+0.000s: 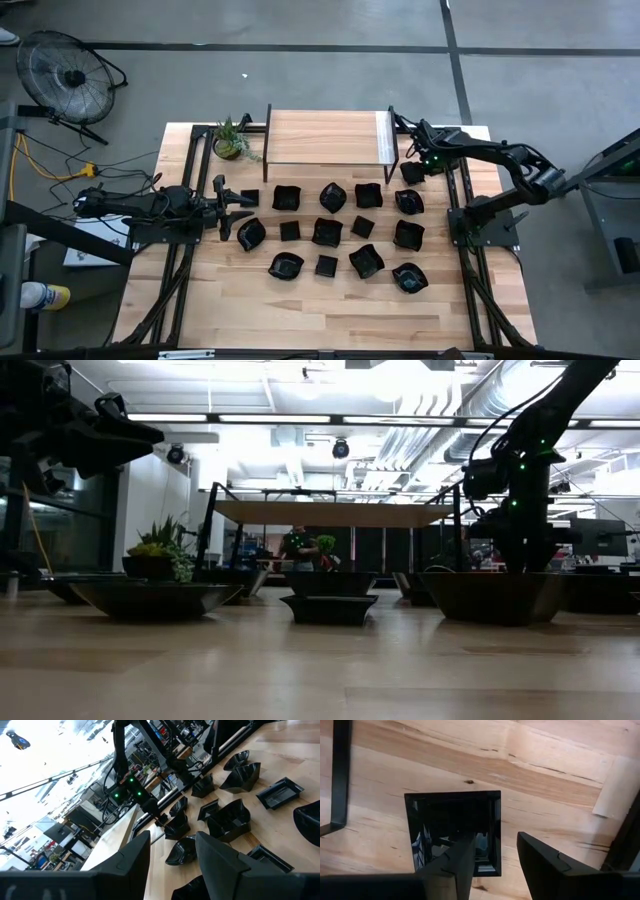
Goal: Pick & Place Mini shaped plates
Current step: Put the black square plate on the shelf
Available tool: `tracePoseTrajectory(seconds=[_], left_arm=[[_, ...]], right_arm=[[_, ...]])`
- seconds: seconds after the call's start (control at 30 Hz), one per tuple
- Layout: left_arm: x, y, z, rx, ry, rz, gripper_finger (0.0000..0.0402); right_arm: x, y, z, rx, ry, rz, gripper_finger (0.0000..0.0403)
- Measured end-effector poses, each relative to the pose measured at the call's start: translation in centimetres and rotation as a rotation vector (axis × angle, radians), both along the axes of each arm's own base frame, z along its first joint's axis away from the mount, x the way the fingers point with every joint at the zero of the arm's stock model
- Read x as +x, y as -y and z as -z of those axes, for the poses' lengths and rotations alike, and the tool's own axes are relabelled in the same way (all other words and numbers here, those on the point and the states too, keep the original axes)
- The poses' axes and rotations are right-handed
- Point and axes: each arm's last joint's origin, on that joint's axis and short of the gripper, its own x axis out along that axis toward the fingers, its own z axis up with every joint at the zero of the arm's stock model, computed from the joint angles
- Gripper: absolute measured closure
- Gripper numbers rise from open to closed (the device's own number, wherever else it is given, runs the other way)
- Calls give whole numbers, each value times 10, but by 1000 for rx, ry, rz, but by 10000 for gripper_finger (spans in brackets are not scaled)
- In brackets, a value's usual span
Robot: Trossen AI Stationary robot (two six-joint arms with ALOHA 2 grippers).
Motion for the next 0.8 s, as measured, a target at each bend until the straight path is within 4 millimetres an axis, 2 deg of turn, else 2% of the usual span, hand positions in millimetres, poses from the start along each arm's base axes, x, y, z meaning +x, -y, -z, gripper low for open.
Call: tracePoseTrajectory(seconds=[0.8], left_arm=[[0,0,0,0,0,0,247]], right_arm=[[-1,-3,5,10,8,75,265]])
